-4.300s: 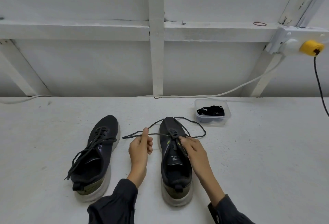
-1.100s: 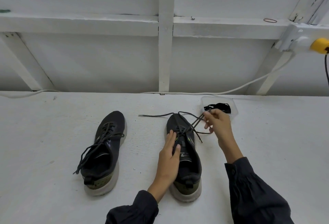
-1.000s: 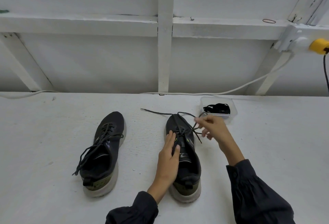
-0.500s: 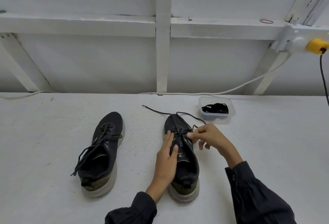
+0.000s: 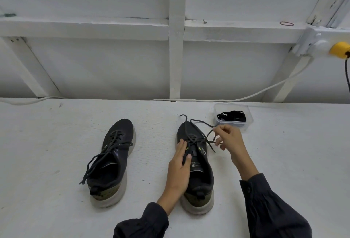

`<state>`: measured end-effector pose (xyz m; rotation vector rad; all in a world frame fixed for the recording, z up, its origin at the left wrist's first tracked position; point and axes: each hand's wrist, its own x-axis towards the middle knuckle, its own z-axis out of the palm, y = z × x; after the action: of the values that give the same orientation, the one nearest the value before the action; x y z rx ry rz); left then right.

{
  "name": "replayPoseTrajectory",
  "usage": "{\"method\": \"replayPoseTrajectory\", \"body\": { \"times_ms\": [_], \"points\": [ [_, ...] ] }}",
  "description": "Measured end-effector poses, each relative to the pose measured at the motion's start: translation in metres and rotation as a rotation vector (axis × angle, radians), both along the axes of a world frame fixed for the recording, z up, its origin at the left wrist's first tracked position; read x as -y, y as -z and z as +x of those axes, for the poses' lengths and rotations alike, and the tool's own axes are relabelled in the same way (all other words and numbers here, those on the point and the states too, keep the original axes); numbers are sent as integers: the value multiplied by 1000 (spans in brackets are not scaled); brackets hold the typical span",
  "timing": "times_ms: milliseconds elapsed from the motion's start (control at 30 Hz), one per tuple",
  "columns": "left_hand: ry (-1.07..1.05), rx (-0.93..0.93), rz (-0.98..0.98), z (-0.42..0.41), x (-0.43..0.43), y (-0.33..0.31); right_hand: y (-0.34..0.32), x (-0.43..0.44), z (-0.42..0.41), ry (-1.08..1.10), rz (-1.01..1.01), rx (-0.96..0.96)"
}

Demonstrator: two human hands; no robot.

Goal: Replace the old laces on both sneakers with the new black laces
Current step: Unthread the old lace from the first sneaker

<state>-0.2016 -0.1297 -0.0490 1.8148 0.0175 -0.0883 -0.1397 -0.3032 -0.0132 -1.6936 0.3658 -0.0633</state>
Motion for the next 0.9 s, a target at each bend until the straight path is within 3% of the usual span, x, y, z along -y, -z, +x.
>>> {"method": "replayPoseTrajectory", "body": {
  "times_ms": [133, 233, 333, 467, 633, 700, 800, 900],
  "points": [
    [-5, 12, 12, 0, 0, 1, 6, -12, -14, -303, -84, -167],
    [-14, 7, 5, 0, 1, 1, 11, -15, -14, -347, -81, -97],
    [-6, 6, 5, 0, 0, 0, 7, -8, -5, -215, -93, -5],
    [-11, 4, 4, -1, 1, 0, 3, 7, 5, 104, 65, 100],
    [-27, 8, 5, -1, 2, 0, 4, -9, -12, -239, -76, -132],
    [-28, 7, 2, -1, 2, 0, 8, -15, -14, -300, -84, -134],
    [-29, 9, 12, -1, 2, -1, 5, -14, -9, -278, -94, -78],
    [-28, 3, 8, -1, 2, -1, 5, -8, 2, -21, -53, 56]
  ]
}}
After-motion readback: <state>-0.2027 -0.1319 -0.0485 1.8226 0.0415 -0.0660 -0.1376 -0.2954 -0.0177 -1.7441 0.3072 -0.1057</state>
